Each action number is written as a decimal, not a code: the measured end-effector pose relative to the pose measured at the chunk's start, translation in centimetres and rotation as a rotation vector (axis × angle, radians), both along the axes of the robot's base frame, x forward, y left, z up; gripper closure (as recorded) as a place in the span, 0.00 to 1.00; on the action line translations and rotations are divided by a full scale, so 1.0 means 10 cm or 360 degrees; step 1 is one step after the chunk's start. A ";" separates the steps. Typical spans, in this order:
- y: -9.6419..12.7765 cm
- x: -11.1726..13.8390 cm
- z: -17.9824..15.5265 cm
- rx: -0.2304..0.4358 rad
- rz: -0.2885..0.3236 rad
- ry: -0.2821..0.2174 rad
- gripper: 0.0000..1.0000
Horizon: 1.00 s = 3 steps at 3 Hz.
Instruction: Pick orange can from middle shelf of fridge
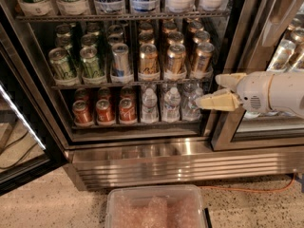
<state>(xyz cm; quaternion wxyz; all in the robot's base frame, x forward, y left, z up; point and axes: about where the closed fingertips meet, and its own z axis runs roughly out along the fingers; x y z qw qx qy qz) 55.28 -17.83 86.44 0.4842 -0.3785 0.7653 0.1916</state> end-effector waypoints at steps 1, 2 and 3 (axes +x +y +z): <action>0.14 0.10 -0.14 0.0025 0.0035 -0.0022 0.12; 0.27 0.35 -0.24 0.0011 0.0004 -0.0080 0.13; 0.38 0.57 -0.28 0.0027 -0.0096 -0.0116 0.17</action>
Offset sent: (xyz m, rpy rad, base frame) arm 0.0683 0.0387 -0.0364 -0.0060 -0.0984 -0.0340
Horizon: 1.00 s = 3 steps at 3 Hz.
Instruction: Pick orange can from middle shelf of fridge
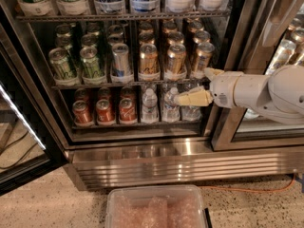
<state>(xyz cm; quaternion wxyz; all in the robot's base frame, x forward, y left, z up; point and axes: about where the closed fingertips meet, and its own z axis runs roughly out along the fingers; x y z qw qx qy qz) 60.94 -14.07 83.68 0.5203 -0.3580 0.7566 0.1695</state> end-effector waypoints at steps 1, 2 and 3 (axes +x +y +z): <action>-0.03 0.05 0.02 -0.0002 -0.0032 -0.0021 0.07; -0.01 0.02 -0.01 0.0022 -0.0089 -0.0023 0.19; 0.16 -0.04 -0.11 0.0079 -0.0215 -0.0002 0.27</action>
Offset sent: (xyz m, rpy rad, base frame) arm -0.0014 -0.0026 -0.0078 0.0385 -0.0156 -0.1201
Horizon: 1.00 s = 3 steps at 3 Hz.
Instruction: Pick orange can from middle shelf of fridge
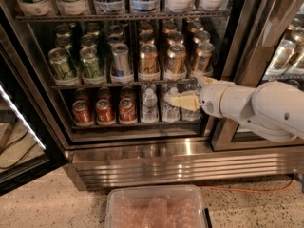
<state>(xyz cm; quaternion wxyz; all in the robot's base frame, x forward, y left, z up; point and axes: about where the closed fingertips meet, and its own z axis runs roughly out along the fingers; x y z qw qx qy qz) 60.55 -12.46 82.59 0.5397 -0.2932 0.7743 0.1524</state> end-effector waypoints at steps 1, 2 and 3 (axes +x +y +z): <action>0.05 0.13 -0.12 0.0013 -0.0173 -0.0018 0.29; -0.12 0.31 -0.11 -0.0018 -0.0383 -0.0088 0.13; -0.26 0.41 -0.02 -0.0029 -0.0487 -0.0158 0.15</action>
Offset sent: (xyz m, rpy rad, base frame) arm 0.0639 -0.0669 0.0040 -0.0457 -0.1776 -0.5318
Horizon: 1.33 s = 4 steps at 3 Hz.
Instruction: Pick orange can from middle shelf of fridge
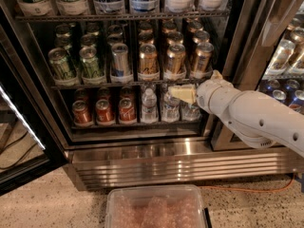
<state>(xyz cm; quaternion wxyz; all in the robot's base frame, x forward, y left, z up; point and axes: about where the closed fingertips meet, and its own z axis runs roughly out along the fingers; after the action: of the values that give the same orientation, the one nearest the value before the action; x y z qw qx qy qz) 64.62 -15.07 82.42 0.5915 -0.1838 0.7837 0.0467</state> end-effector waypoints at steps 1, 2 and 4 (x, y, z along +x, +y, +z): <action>0.03 0.07 -0.02 -0.0011 0.0005 -0.0012 0.27; 0.00 0.30 0.04 -0.0020 -0.0046 -0.0097 0.27; -0.21 0.73 0.22 -0.0102 -0.0209 -0.0288 0.32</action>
Offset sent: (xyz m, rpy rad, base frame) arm 0.0617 -0.0124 0.0124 -0.0185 -0.1381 -0.0972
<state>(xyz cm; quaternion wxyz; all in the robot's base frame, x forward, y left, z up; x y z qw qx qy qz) 71.97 -17.19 84.60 0.6554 -0.1543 0.7386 -0.0338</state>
